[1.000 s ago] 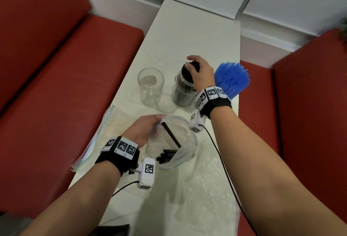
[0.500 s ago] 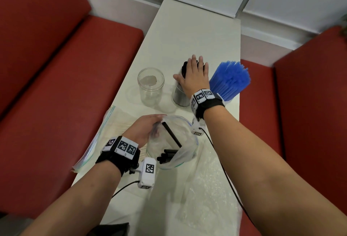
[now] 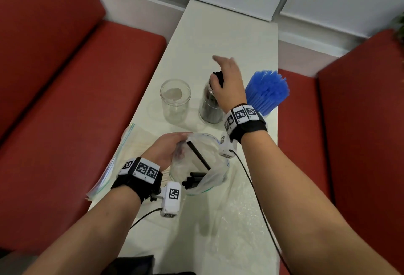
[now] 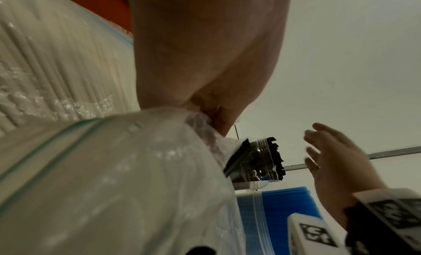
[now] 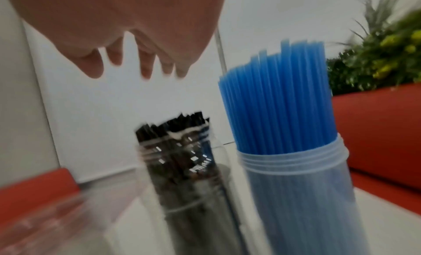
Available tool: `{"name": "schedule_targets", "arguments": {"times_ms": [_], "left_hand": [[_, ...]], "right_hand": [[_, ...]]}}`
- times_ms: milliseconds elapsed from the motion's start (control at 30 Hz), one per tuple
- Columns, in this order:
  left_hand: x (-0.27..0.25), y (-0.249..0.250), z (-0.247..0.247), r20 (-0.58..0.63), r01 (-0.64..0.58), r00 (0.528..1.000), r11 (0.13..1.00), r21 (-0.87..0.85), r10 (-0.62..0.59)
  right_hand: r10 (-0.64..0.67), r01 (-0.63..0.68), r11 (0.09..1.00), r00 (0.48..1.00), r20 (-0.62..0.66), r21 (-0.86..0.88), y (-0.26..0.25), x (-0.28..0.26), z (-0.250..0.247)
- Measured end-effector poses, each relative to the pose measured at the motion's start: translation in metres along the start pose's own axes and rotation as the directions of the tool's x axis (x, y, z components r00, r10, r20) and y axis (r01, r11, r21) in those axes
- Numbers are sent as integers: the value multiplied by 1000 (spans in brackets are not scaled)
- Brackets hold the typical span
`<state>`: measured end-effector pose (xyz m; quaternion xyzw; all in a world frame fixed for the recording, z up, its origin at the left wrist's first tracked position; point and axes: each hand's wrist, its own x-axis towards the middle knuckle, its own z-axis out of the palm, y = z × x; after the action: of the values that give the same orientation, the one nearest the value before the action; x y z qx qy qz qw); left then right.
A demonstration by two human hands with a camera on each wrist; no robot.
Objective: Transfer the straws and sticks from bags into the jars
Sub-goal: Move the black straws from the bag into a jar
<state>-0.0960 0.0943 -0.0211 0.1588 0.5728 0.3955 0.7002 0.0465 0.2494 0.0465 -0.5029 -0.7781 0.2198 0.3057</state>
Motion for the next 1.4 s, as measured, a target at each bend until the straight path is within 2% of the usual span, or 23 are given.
{"name": "schedule_targets", "arguments": {"times_ms": [33,67,133,200,267,367,467,533,600,733,833,900,967,1067,1133,1233,1300,1400], "left_hand": [[0,0,1,10,-5,1000,1000,2,5],[0,-1,2,17,-8,1000,1000,-1,8],[0,-1,4,26,-17,999,999,-28,18],[-4,0,5,65,-36,997,998,-49,39],[-9,2,6,117,-48,992,998,-44,53],[-14,1,4,123,-65,990,997,-29,68],[-19,-6,8,176,-109,978,993,-38,114],[-22,-10,12,216,-138,966,990,-42,144],[-24,-12,15,211,-153,964,987,-52,161],[-23,-17,13,90,-169,982,986,8,167],[-23,-23,7,-49,-154,984,962,226,169],[-27,-24,5,-116,-74,983,879,472,145],[-33,-26,3,-157,34,985,819,573,68],[-34,-32,-1,-171,116,984,909,401,-50],[-36,-35,-1,-132,82,990,971,226,-53],[-38,-33,2,-129,33,991,998,45,-27],[-40,-30,6,-124,22,992,999,26,-18],[-43,-26,13,-136,38,990,998,52,-31]], "right_hand": [[40,-43,980,999,16,193,-7,-8,-4],[91,-120,931,991,101,343,-15,-18,-6],[125,-292,849,921,370,440,-22,-45,-4],[136,-386,868,789,599,311,-16,-74,3],[181,-422,890,678,712,176,-5,-102,8],[248,-462,884,588,770,68,13,-133,10],[286,-414,909,543,789,-44,21,-151,10],[301,-365,925,545,783,-102,21,-158,12],[295,-320,939,570,767,-124,20,-162,13],[284,-280,951,613,737,-134,18,-168,16],[323,-273,944,637,700,-187,17,-173,23],[332,-256,943,671,664,-212,18,-179,29],[328,-268,944,707,627,-193,18,-184,32],[322,-272,946,723,611,-176,16,-188,34],[318,-271,947,717,620,-172,13,-188,32],[304,-263,950,682,665,-165,7,-185,26],[309,-281,948,684,661,-152,4,-183,23],[334,-346,933,738,586,-97,2,-181,21]]}}
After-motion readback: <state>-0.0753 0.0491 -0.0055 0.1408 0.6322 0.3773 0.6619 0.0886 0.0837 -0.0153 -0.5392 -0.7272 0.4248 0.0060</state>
